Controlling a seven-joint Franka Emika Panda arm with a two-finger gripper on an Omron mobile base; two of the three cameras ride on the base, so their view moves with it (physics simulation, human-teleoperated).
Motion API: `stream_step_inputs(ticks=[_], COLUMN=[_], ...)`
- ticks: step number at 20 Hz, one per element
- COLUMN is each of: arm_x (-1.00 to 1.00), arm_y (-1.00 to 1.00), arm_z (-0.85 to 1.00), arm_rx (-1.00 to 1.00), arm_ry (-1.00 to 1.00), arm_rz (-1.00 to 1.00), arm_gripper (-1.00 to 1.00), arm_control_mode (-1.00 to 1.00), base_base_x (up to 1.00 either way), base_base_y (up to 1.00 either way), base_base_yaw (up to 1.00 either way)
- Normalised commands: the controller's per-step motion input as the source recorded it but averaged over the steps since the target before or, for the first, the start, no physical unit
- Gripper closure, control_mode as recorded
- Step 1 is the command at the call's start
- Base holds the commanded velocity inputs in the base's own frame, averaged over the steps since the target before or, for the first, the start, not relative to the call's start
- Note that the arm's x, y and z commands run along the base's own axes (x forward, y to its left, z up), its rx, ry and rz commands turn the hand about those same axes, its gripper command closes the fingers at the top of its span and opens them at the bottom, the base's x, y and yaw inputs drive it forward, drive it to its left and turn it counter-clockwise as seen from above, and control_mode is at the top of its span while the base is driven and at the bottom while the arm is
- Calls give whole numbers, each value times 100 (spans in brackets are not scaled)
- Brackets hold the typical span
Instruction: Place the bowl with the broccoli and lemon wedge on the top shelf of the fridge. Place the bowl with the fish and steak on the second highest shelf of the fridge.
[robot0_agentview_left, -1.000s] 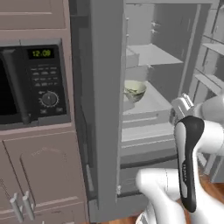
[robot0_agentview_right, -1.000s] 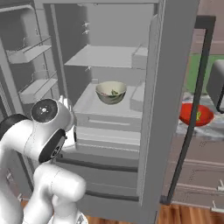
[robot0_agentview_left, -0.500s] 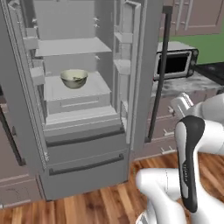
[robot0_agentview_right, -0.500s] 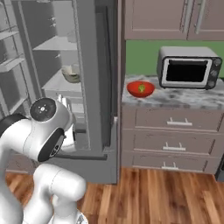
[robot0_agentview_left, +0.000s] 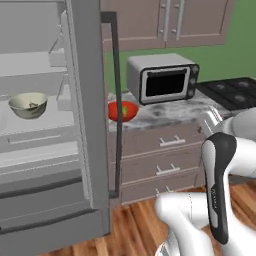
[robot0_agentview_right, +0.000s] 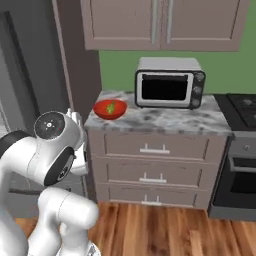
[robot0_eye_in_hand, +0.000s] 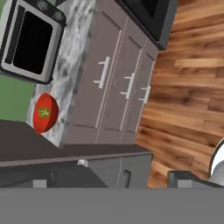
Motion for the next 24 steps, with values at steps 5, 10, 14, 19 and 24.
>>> stream_step_inputs(ticks=[5,10,14,19,24], arm_x=[0,0,0,0,59], arm_y=[0,0,0,0,-32], arm_z=[0,0,0,0,-52], arm_rx=[0,0,0,0,0], arm_ry=[0,0,0,0,11], arm_rz=[0,0,0,0,7], arm_gripper=[-100,-100,-100,-100,-100], arm_control_mode=[100,100,100,100,-100], base_base_x=[90,67,76,78,15], base_base_y=[-30,-3,-15,-5,0], base_base_yaw=[40,40,11,5,1])
